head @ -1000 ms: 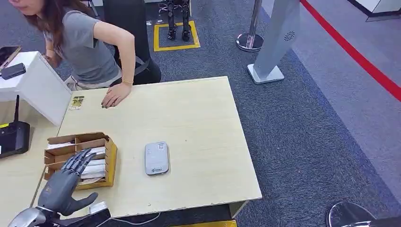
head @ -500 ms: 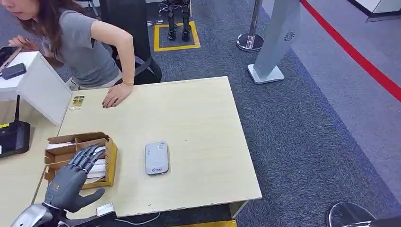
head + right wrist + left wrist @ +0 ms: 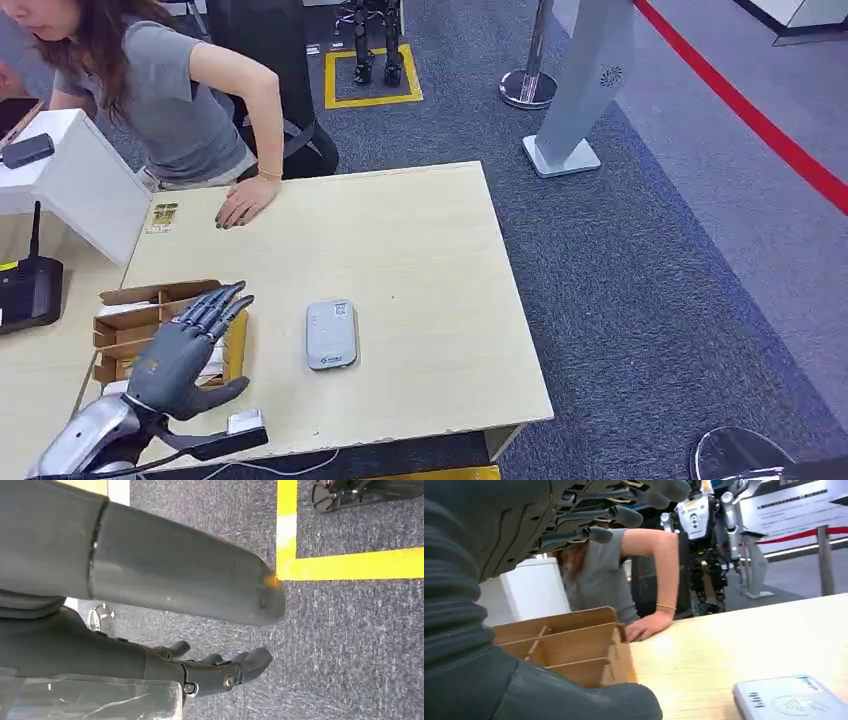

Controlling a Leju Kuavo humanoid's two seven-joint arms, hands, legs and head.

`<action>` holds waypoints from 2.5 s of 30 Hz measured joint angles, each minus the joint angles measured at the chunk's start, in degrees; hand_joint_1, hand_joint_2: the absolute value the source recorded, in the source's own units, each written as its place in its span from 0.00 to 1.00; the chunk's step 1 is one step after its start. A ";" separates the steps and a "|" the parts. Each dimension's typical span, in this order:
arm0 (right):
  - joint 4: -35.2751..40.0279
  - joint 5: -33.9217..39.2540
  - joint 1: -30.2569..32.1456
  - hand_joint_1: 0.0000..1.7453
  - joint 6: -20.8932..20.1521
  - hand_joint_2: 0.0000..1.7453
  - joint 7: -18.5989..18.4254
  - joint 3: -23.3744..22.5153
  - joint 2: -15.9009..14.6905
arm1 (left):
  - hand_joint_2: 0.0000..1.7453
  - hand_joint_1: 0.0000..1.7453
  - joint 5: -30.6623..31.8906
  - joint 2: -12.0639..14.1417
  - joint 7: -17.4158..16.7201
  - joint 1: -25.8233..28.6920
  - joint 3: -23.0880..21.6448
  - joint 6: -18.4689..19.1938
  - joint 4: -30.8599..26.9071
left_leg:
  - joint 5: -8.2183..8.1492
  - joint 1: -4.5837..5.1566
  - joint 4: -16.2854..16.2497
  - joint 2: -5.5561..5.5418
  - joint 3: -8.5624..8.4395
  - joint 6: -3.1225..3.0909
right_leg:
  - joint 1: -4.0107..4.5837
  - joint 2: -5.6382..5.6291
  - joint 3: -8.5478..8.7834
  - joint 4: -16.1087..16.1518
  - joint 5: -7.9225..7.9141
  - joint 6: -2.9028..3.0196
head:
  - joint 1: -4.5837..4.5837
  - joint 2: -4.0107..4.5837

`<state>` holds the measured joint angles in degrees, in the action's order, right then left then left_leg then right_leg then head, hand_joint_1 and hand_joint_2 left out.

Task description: Pass the card to the sensor for recognition and then transmit it.

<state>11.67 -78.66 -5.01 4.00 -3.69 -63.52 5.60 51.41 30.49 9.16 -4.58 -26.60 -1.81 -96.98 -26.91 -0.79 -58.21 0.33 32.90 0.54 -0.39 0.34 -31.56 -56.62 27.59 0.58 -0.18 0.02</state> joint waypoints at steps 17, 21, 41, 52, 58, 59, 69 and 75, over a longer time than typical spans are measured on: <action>0.00 -0.55 0.10 0.00 0.39 0.00 -1.75 0.15 -0.02 | 1.00 0.00 0.13 -1.64 -0.13 -1.37 -5.27 -1.07 5.33 | -0.01 0.00 0.00 0.01 0.01 0.00 | 0.00 -0.02 -0.01 0.00 0.01 0.00 | 0.02 0.02; 0.00 -0.52 0.23 0.00 0.42 0.00 -1.92 0.15 -0.07 | 1.00 0.00 3.52 -2.14 -1.99 -0.03 -6.12 -5.07 5.92 | -0.01 0.00 0.00 0.01 0.02 -0.01 | 0.00 -0.03 -0.01 0.00 0.01 0.00 | 0.00 0.02; 0.00 -0.52 0.30 0.00 0.66 0.00 -0.57 0.20 -0.70 | 1.00 0.00 20.13 0.66 -13.38 13.07 -1.07 -15.26 -0.70 | -0.02 -0.01 0.02 0.00 0.03 -0.01 | 0.00 -0.02 0.00 -0.01 0.04 0.00 | 0.04 0.00; 0.00 -1.16 0.42 0.00 0.66 0.00 -1.09 0.37 -0.68 | 1.00 0.00 25.94 5.53 -25.03 25.35 8.11 -19.26 -5.03 | -0.04 -0.02 0.03 0.00 0.04 0.00 | 0.01 -0.01 0.00 -0.01 0.12 -0.03 | 0.02 0.00; 0.00 -2.10 0.39 0.00 0.57 0.00 -1.14 1.31 -0.68 | 1.00 0.00 26.12 5.90 -25.25 26.85 11.35 -19.93 -4.81 | -0.04 -0.01 0.03 -0.03 0.04 0.00 | 0.00 0.04 0.04 -0.01 0.11 -0.04 | 0.00 0.00; 0.00 -2.10 0.39 0.00 0.57 0.00 -1.16 1.42 -0.68 | 1.00 0.00 26.03 5.90 -25.22 26.88 11.72 -19.91 -4.70 | -0.04 -0.01 0.03 -0.04 0.04 0.00 | 0.00 0.04 0.04 -0.01 0.11 -0.04 | 0.02 0.00; 0.00 -3.06 0.24 0.00 0.39 0.00 -1.16 2.67 -0.68 | 1.00 0.00 23.98 4.79 -19.04 22.82 13.88 -19.21 -1.40 | -0.04 -0.02 0.03 -0.09 0.02 0.00 | 0.00 0.09 0.05 -0.01 0.10 -0.02 | 0.04 0.02; 0.00 -3.41 0.21 0.00 0.48 0.00 -0.98 3.06 -0.68 | 1.00 0.00 24.22 3.32 -16.02 19.57 14.23 -18.60 1.14 | -0.03 -0.01 0.02 -0.12 0.02 0.00 | 0.00 0.12 0.04 -0.01 0.10 -0.02 | 0.02 0.02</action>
<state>11.67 -82.07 -4.81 4.48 -4.68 -60.46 4.92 75.63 33.81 -6.86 14.99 -12.37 -20.41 -95.84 -26.94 -0.80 -58.19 0.21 32.92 0.53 -0.39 0.46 -31.51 -56.62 27.68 0.55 -0.15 0.04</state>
